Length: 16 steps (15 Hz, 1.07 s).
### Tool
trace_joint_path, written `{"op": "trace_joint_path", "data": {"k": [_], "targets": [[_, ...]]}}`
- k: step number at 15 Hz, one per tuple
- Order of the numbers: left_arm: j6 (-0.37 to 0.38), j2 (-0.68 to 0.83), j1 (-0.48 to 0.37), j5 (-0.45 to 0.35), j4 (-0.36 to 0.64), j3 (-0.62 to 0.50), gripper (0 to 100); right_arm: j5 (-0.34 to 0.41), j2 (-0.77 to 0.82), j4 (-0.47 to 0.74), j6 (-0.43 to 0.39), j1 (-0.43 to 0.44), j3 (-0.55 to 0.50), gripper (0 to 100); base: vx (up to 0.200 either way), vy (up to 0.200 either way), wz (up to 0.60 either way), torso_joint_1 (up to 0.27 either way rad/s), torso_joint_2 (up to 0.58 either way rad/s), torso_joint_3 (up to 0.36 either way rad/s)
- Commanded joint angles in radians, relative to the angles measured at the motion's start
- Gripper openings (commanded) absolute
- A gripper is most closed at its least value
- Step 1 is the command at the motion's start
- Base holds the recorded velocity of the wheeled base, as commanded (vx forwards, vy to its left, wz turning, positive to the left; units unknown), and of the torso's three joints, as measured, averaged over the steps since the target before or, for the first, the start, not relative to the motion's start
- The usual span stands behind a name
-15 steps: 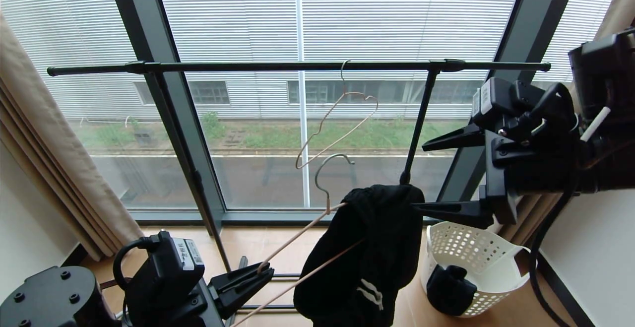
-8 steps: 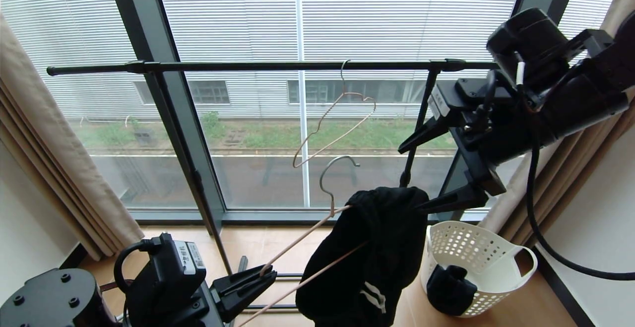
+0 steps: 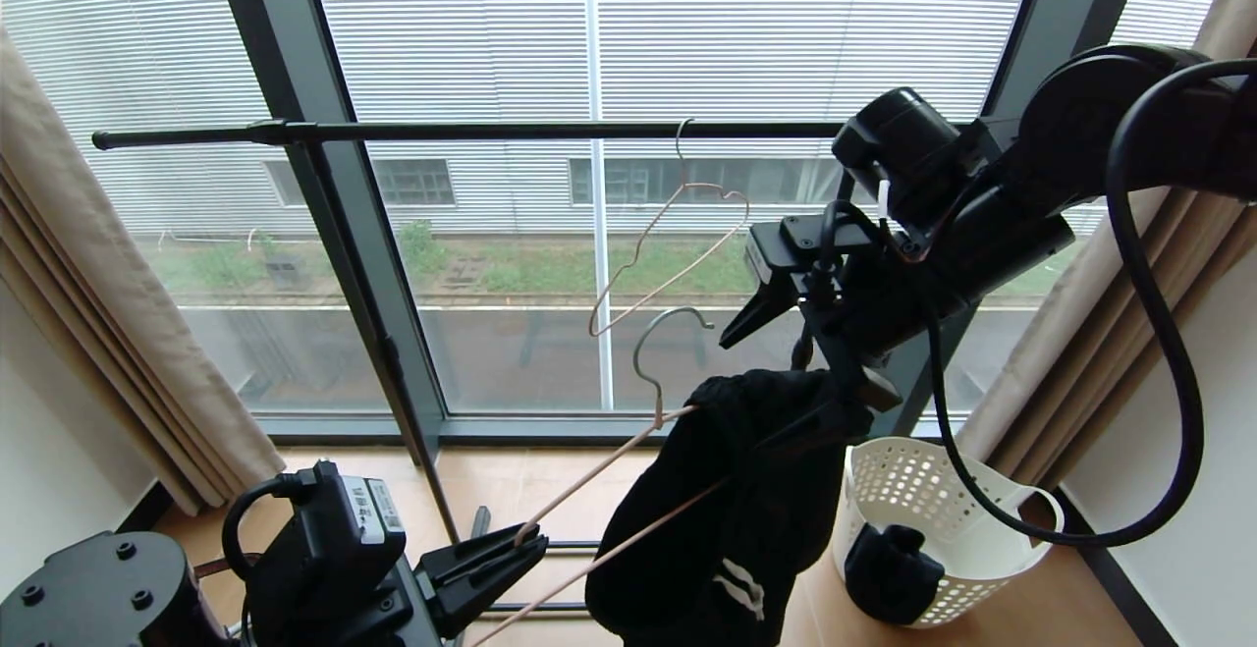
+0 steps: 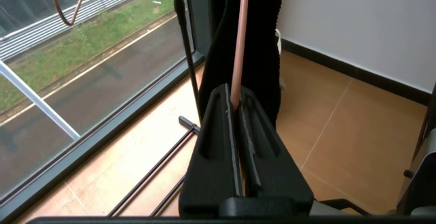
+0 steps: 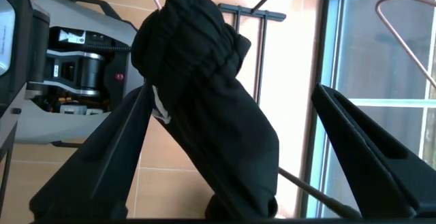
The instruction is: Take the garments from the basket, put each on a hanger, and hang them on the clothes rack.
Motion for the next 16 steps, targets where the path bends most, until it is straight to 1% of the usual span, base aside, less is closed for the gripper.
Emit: {"op": "trace_joint_path", "data": {"k": [1, 4, 16], "targets": [[0.000, 0.000, 0.000, 0.000, 0.001, 0.000, 0, -0.002, 0.018, 0.000, 0.006, 0.016, 0.003, 100, 0.000, 0.000, 0.00, 0.000, 0.00, 0.000], [0.000, -0.002, -0.001, 0.000, -0.001, 0.000, 0, -0.033, 0.031, -0.006, 0.009, 0.026, 0.012, 100, 0.000, 0.000, 0.00, 0.000, 0.00, 0.000], [0.001, -0.004, -0.001, 0.000, -0.001, 0.000, 0, -0.057, 0.080, -0.020, 0.010, 0.023, -0.016, 100, 0.000, 0.000, 0.00, 0.000, 0.00, 0.000]]}}
